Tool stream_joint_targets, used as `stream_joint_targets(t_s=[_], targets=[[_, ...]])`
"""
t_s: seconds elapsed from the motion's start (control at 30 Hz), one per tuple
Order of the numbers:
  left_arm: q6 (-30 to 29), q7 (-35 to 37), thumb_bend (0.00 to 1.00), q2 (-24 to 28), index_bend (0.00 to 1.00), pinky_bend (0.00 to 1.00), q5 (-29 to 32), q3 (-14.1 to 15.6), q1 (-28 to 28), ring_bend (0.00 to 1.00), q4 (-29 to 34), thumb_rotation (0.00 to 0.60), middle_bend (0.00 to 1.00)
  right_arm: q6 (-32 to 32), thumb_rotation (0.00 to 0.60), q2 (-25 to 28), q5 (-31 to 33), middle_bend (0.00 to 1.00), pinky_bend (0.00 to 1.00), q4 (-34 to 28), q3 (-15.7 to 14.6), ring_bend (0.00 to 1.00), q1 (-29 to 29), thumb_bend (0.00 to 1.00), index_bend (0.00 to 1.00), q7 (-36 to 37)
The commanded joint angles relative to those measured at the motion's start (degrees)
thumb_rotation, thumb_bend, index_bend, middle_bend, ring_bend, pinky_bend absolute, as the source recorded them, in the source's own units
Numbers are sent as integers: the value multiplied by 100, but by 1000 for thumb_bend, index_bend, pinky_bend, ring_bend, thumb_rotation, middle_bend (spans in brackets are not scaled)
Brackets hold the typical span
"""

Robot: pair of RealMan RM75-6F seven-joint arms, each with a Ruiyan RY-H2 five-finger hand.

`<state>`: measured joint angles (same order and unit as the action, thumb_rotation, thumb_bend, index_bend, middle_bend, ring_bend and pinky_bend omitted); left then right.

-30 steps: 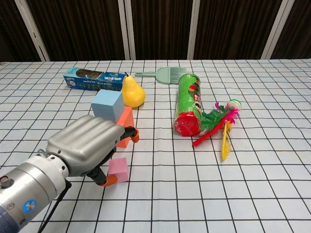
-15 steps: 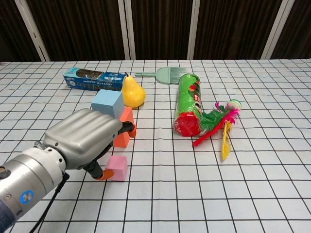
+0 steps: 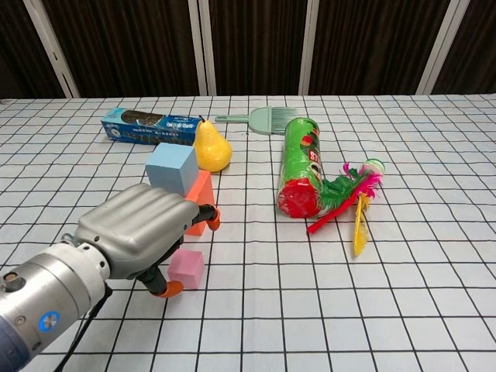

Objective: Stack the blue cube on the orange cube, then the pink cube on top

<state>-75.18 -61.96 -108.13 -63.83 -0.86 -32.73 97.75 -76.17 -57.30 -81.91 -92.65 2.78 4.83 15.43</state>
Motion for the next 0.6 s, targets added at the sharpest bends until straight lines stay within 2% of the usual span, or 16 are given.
stream_joint_targets(t_s=[0.03,0.33,0.6], targets=[[-6,37,248,-14,253,896,-34,19,18,735,30,600,845,11,600,-1,2,202,163,-2,-3,194,5,170,251,-11],[-440,-119,248,-123,312,901,-344,109,195,739,132,600,854,6,600,5,-16,202,163,-20,-11,194,10,170,251,-24],[-700,-556,266,-211,320,903,-183,110,369,743,191,600,857,19,600,4,-87,202,163,40,-52,194,18,170,251,-28]])
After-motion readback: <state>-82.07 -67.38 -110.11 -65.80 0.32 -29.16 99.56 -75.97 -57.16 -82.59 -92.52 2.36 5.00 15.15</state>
